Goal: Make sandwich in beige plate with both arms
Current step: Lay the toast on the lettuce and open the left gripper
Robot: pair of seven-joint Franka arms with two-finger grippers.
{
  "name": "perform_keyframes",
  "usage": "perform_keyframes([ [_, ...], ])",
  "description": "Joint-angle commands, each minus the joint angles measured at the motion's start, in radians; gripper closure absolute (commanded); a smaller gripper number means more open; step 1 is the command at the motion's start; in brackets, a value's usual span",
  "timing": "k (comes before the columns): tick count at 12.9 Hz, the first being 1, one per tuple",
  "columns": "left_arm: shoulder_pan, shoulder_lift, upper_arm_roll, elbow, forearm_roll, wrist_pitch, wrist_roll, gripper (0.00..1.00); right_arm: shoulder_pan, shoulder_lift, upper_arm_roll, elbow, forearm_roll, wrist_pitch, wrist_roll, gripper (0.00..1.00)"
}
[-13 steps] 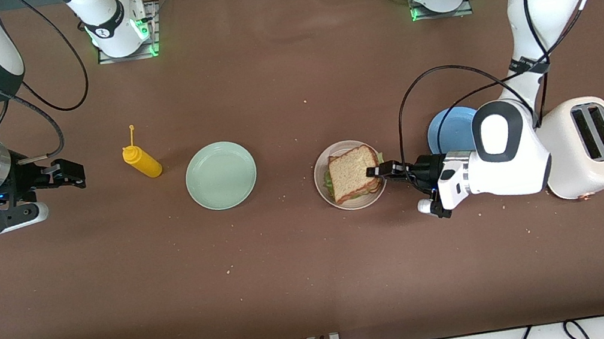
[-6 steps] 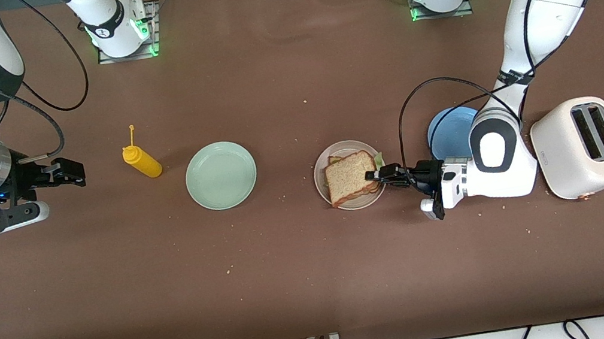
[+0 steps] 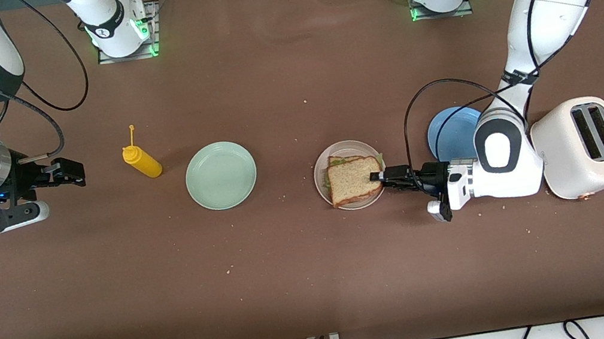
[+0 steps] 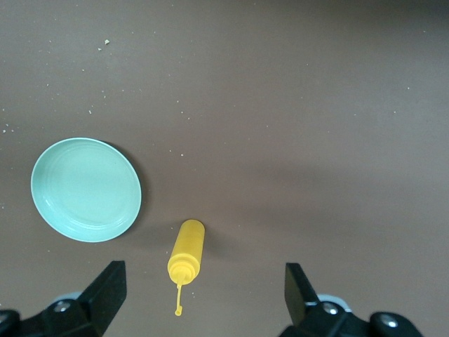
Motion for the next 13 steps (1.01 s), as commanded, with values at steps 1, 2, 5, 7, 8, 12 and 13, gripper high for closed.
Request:
perform_keyframes([
  [1,0.001,-0.042,0.004,-0.011,0.126,0.006,-0.025,0.0,-0.005,-0.012,0.003,-0.013,-0.001,-0.007,-0.005,0.0],
  [2,0.001,-0.051,0.005,-0.011,0.176,0.006,-0.039,0.0,-0.005,-0.012,0.003,-0.013,-0.001,-0.007,-0.005,0.0],
  [5,-0.002,-0.126,0.004,-0.011,0.382,-0.002,-0.154,0.0,-0.005,-0.012,0.003,-0.011,-0.001,-0.007,-0.005,0.0],
  [7,-0.011,-0.192,-0.005,-0.001,0.56,-0.036,-0.283,0.0,-0.005,-0.012,0.003,-0.013,-0.001,-0.007,-0.005,0.0],
  [8,-0.011,-0.226,-0.009,0.003,0.626,-0.068,-0.335,0.0,-0.005,-0.012,0.003,-0.013,-0.001,-0.007,-0.005,0.0],
  [12,-0.002,-0.369,-0.002,0.019,0.811,-0.129,-0.372,0.0,-0.005,-0.012,0.003,-0.013,-0.001,-0.007,-0.005,0.0],
  [13,0.001,-0.402,0.002,0.019,0.86,-0.145,-0.372,0.0,-0.005,-0.012,0.003,-0.011,-0.001,-0.007,-0.005,0.0],
])
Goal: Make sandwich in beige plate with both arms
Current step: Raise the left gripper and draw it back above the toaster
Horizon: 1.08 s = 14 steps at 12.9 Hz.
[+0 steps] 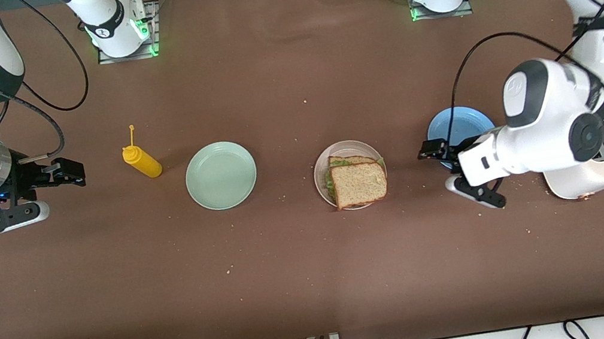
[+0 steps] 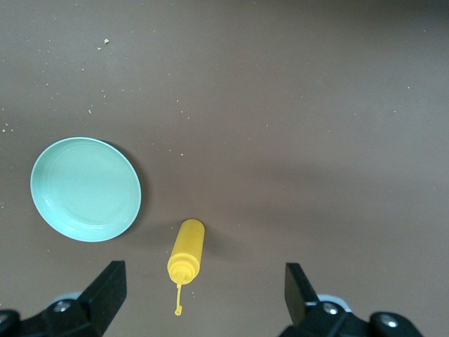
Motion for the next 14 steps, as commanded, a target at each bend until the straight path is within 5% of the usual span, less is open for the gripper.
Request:
perform_keyframes([
  [1,0.005,-0.111,0.014,-0.011,0.131,-0.055,-0.015,0.0,-0.005,-0.012,0.003,-0.01,-0.001,-0.007,-0.005,0.0],
  [7,0.006,-0.164,0.02,0.208,0.217,-0.387,-0.281,0.0,-0.005,-0.012,0.005,-0.01,-0.001,-0.007,-0.005,0.0],
  [14,-0.005,-0.277,0.061,0.152,0.208,-0.358,-0.377,0.0,-0.005,-0.012,0.003,-0.01,-0.001,-0.007,0.0,0.0],
])
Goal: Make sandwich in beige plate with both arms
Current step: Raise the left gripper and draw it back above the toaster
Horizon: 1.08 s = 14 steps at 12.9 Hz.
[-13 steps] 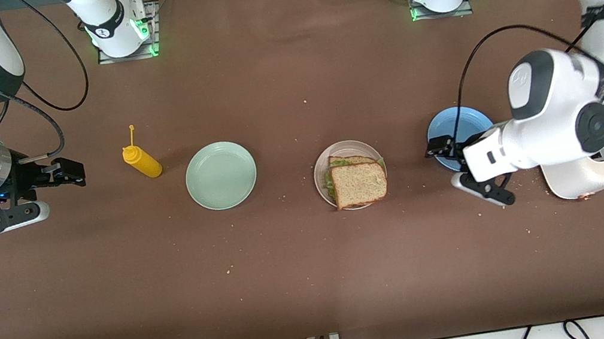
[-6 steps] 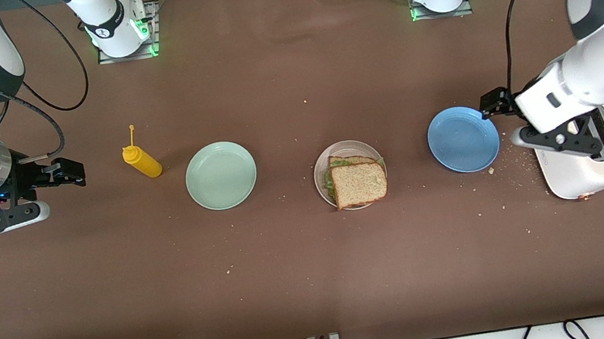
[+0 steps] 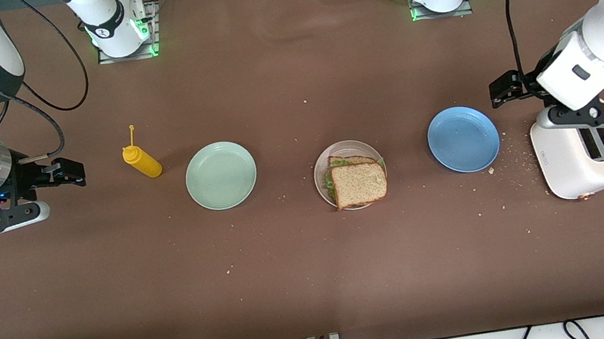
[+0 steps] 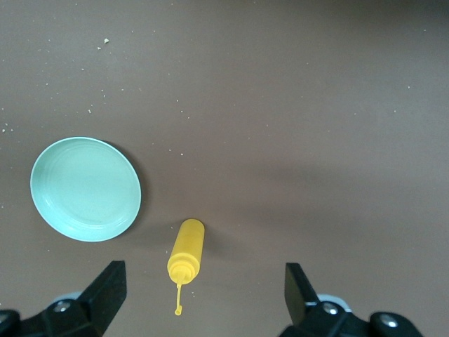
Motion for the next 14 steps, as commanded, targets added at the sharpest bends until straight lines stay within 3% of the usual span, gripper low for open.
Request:
perform_keyframes([
  [1,-0.016,-0.09,0.076,-0.108,-0.004,0.053,0.048,0.0,-0.004,-0.012,0.003,-0.01,-0.001,-0.007,0.001,0.0],
  [3,-0.078,-0.179,0.184,-0.254,-0.072,0.14,0.058,0.0,-0.004,-0.012,0.003,-0.01,-0.001,-0.007,0.0,0.0],
  [4,-0.104,-0.181,0.19,-0.261,-0.058,0.136,0.062,0.0,-0.005,-0.012,0.003,-0.01,-0.001,-0.007,-0.002,0.0],
  [7,-0.098,-0.181,0.186,-0.261,-0.031,0.125,0.064,0.0,-0.005,-0.012,0.003,-0.01,-0.001,-0.005,-0.002,0.0],
  [10,-0.09,-0.292,0.181,-0.423,-0.032,0.211,0.067,0.0,-0.004,-0.012,0.003,-0.01,-0.004,-0.005,0.003,0.0],
  [14,-0.064,-0.291,0.125,-0.422,-0.031,0.203,0.055,0.0,-0.001,-0.012,0.005,-0.011,-0.011,-0.007,0.012,0.0],
])
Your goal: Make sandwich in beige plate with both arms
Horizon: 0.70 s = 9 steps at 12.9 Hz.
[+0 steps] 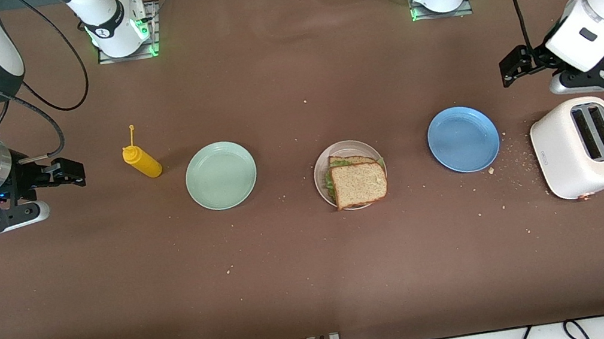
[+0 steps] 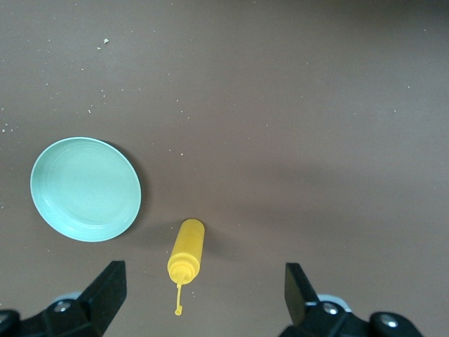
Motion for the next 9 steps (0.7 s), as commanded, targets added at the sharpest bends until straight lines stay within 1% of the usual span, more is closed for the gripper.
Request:
perform_keyframes([
  [1,0.021,-0.024,-0.032,-0.025,0.01,0.016,0.011,0.0,-0.001,-0.012,0.003,-0.013,-0.011,-0.007,0.011,0.0],
  [2,0.019,-0.008,-0.033,-0.003,0.008,0.011,0.01,0.0,-0.001,-0.012,0.003,-0.011,-0.014,-0.002,0.012,0.0],
  [9,0.028,-0.004,-0.029,0.001,0.007,0.002,0.021,0.0,0.001,-0.012,0.005,-0.01,-0.001,-0.005,0.038,0.0],
])
